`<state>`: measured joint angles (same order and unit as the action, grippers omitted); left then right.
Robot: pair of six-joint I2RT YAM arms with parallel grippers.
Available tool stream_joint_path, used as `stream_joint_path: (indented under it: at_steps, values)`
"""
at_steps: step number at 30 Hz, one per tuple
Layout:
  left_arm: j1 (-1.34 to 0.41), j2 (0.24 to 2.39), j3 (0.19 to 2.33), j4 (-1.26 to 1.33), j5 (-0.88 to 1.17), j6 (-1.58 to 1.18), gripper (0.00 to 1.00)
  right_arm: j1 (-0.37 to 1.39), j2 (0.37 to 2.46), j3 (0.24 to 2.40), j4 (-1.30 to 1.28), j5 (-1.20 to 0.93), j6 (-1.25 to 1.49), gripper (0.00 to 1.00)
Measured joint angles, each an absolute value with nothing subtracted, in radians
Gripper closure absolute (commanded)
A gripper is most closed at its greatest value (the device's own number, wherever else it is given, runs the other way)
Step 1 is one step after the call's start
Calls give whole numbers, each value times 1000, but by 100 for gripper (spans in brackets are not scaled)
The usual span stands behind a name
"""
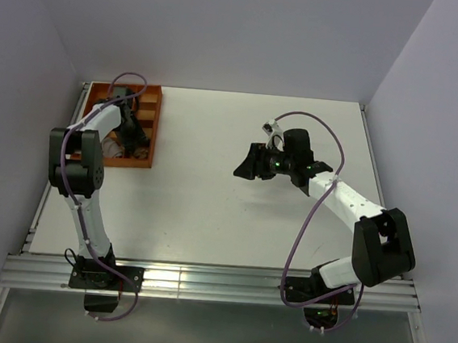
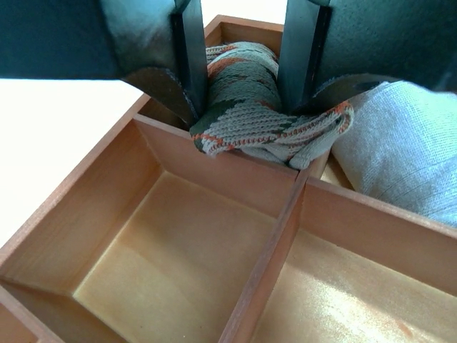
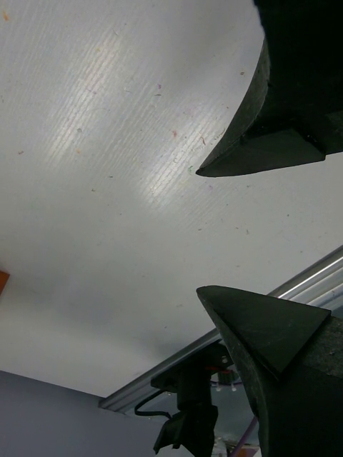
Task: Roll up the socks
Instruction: Place the sock in the storage box.
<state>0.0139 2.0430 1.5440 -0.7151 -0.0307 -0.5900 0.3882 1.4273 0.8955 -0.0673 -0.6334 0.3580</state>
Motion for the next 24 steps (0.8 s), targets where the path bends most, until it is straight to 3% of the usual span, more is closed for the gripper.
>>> stream_joint_path:
  at_steps: [4,12,24]
  values:
    - [15,2023,1523,-696,-31,-599,57,388,1428,896,-67,-637,358,31]
    - [15,1996,1520,-707,-30,-620,39,388,1428,896,-67,-637,358,31]
    - [14,1893,1508,-727,-76,-642,50,388,1430,896,-67,-638,359,31]
